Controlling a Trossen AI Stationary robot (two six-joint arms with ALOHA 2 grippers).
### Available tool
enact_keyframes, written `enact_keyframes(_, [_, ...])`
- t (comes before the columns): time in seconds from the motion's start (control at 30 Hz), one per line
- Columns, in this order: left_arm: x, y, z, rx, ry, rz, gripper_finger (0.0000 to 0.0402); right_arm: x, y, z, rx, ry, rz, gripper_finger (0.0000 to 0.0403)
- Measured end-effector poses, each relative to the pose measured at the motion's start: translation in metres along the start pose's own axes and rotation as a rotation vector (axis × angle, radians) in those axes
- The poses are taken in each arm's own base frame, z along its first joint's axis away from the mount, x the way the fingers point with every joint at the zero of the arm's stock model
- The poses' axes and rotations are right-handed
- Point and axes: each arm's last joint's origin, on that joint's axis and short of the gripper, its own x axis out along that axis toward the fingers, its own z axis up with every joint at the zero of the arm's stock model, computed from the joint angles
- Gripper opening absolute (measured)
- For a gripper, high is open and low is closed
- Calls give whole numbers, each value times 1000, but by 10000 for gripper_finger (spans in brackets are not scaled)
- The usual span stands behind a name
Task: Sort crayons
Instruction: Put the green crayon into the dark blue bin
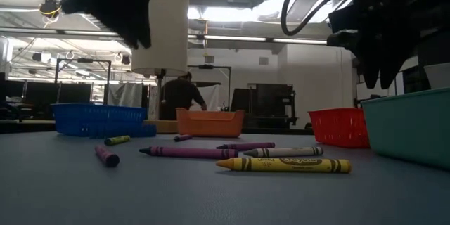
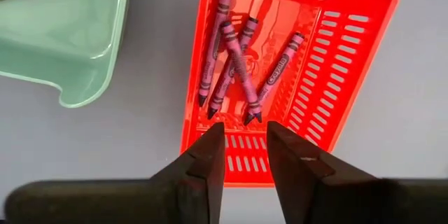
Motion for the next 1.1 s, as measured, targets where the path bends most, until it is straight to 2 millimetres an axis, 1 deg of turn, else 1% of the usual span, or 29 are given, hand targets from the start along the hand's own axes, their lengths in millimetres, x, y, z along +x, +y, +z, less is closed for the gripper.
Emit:
enact_keyframes(0.3, [27, -9, -17, -62, 102, 98, 92, 0, 0, 0, 0, -3, 0, 106])
enact_keyframes(0.6, [48, -15, -31, -103, 109, 176, 92, 0, 0, 0, 0, -3, 0, 106])
enact_keyframes(0.8, [59, -17, -40, -135, 139, 222, 92, 0, 0, 0, 0, -4, -1, 105])
enact_keyframes(1.1, [76, -20, -52, -167, 132, 282, 92, 0, 0, 0, 0, -4, -1, 105])
